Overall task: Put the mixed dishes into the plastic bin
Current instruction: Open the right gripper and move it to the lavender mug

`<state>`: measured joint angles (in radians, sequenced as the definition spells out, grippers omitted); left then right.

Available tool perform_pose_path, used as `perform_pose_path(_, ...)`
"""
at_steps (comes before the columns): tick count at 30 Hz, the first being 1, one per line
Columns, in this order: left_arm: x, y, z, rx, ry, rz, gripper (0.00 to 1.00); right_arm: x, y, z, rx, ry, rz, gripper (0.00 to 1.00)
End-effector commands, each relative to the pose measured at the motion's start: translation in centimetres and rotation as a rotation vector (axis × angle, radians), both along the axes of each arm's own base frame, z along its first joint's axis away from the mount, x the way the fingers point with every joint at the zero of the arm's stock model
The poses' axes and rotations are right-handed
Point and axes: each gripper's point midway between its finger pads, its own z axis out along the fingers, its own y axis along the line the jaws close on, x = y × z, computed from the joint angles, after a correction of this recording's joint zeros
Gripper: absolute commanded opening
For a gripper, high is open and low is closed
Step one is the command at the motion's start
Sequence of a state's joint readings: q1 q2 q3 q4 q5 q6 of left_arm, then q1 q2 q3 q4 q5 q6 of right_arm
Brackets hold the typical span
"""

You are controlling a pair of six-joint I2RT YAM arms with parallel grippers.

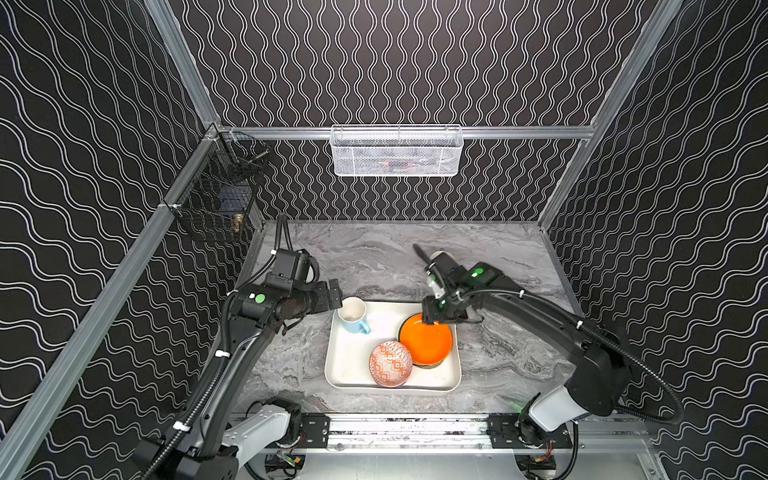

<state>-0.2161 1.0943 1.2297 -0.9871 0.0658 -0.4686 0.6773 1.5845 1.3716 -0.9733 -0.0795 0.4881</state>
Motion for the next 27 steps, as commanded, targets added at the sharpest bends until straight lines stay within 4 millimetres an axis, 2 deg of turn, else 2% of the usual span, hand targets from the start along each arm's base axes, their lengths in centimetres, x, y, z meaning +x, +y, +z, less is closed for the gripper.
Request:
perform_pose_path(1,1.4,-0.1,0.9,0.027,-0.029,-0.017,0.99,3.4,-1.3,0.9,0.022,-0.051,-0.031,0.65)
perform_pose_path(4,3.0,-0.5,1.5,0.033,-0.044,-0.026,0.98,7.2,-3.8,0.4,-0.004,-0.053,-0.114,0.68)
perform_pose_path(6,4.0,-0.8,1.9,0.033,-0.053,-0.033,0.98,9.1,-4.7,0.0,-0.005,-0.058,-0.154,0.68)
perform_pose_path(7,4.6,-1.0,1.9,0.033,-0.055,-0.041,0.98,10.8,-6.4,-0.2,-0.002,-0.062,-0.211,0.68)
perform_pose_path(12,6.9,-1.9,1.8,0.036,-0.049,-0.068,0.99,15.3,-10.3,-1.2,0.007,-0.055,-0.339,0.67)
perform_pose_path(14,7.8,-2.0,1.7,0.043,-0.052,-0.075,0.99,16.9,-11.1,-0.9,0.034,-0.079,-0.357,0.67)
perform_pose_path(15,8.2,-2.1,1.6,0.046,-0.052,-0.077,0.98,17.8,-11.2,-2.0,0.036,-0.063,-0.362,0.67)
perform_pose_path(18,9.4,-2.3,1.2,0.058,-0.045,-0.081,0.99,19.9,-11.4,-3.0,0.046,-0.042,-0.371,0.65)
perform_pose_path(21,10.6,-2.6,0.9,0.064,-0.04,-0.089,0.98,21.7,-10.5,-3.4,0.076,-0.032,-0.357,0.63)
perform_pose_path(27,12.4,-3.1,0.0,0.074,-0.015,-0.108,0.98,23.6,-9.6,-4.7,0.103,-0.011,-0.353,0.6)
